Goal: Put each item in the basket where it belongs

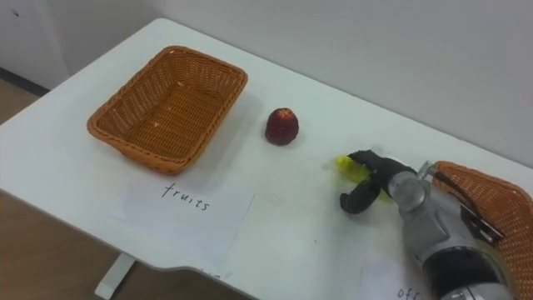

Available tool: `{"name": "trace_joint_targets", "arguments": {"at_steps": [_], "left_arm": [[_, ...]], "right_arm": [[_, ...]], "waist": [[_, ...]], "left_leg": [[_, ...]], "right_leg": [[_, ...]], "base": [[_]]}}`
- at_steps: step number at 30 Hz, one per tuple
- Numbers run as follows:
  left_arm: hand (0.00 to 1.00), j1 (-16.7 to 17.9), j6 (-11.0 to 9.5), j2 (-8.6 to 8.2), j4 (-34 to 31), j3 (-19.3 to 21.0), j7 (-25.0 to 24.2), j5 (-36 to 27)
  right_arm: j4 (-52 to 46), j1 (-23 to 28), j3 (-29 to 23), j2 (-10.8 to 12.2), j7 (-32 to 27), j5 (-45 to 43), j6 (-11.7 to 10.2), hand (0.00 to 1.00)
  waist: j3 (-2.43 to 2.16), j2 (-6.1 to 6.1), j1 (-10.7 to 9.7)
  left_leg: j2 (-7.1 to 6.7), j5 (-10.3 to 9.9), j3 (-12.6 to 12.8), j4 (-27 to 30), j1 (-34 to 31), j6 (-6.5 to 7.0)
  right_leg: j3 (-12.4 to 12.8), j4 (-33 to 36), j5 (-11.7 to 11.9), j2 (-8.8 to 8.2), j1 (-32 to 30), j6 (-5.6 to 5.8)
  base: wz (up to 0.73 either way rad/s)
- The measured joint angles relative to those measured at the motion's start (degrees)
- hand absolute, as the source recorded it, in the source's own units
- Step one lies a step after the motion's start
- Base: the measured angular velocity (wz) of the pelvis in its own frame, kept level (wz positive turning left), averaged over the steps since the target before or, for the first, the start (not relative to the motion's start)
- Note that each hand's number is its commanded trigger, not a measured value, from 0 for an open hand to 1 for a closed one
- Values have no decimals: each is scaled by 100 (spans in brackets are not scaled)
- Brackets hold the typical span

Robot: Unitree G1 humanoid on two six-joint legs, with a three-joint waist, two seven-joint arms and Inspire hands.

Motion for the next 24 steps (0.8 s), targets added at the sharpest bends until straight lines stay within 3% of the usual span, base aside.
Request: {"name": "trace_joint_targets", "arguments": {"at_steps": [12, 24], "left_arm": [[0, -199, -24, 22, 1, -6, 16, 1], [0, -197, -22, 27, -120, 5, 124, 4]], "right_arm": [[47, -44, 13, -10, -41, 26, 127, 100], [-172, -43, 2, -10, 331, 36, 199, 100]], "waist": [[36, -84, 83], [36, -82, 126]], "left_leg": [[8, 1, 8, -37, 20, 1], [10, 1, 13, -27, 14, 1]], "right_leg": [[14, -2, 0, 1, -9, 0], [15, -2, 0, 0, -17, 0]], "base": [[0], [0]]}}
